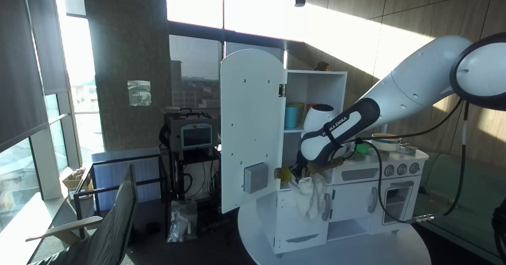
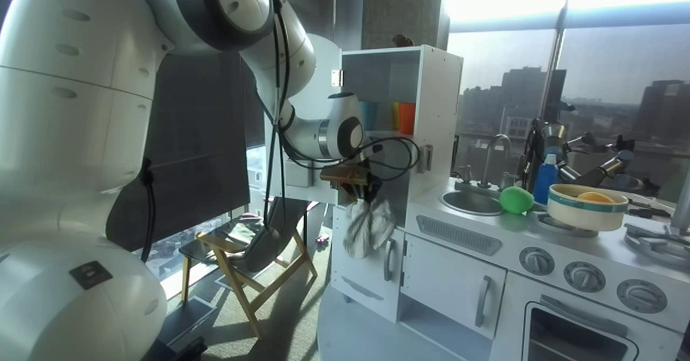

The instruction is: Use the white towel to clean the side and bottom of the top cabinet

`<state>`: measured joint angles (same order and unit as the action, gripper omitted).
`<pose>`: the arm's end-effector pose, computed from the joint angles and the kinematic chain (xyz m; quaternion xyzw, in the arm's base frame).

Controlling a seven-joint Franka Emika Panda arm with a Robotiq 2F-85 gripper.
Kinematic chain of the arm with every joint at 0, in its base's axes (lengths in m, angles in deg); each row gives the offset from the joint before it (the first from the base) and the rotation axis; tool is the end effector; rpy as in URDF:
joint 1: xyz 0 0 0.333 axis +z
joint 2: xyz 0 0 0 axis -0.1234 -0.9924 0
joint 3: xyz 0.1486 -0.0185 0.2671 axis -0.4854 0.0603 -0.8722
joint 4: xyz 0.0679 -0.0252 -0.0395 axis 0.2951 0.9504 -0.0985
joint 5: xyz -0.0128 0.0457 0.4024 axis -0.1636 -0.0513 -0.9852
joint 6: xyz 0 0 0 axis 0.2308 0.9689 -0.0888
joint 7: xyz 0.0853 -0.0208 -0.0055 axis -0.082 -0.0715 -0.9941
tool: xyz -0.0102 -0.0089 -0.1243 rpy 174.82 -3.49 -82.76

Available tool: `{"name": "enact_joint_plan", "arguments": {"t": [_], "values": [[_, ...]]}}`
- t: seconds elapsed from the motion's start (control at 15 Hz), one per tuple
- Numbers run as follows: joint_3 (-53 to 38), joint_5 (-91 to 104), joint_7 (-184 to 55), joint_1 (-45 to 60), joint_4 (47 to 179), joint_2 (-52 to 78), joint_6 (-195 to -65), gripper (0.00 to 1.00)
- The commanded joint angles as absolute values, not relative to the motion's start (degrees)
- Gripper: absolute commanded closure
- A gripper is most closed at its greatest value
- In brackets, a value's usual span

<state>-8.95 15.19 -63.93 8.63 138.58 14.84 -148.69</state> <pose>0.6319 -0.0070 0.3178 0.9807 0.0245 0.1850 0.0580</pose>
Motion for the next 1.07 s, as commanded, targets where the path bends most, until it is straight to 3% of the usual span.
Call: {"name": "enact_joint_plan", "arguments": {"t": [0.0,1.0], "values": [[-11.5,12.4,-66.7,9.4,138.0,20.9,-148.3,0.94],[-4.6,16.6,-50.7,9.4,140.2,22.6,-149.1,0.95]]}}
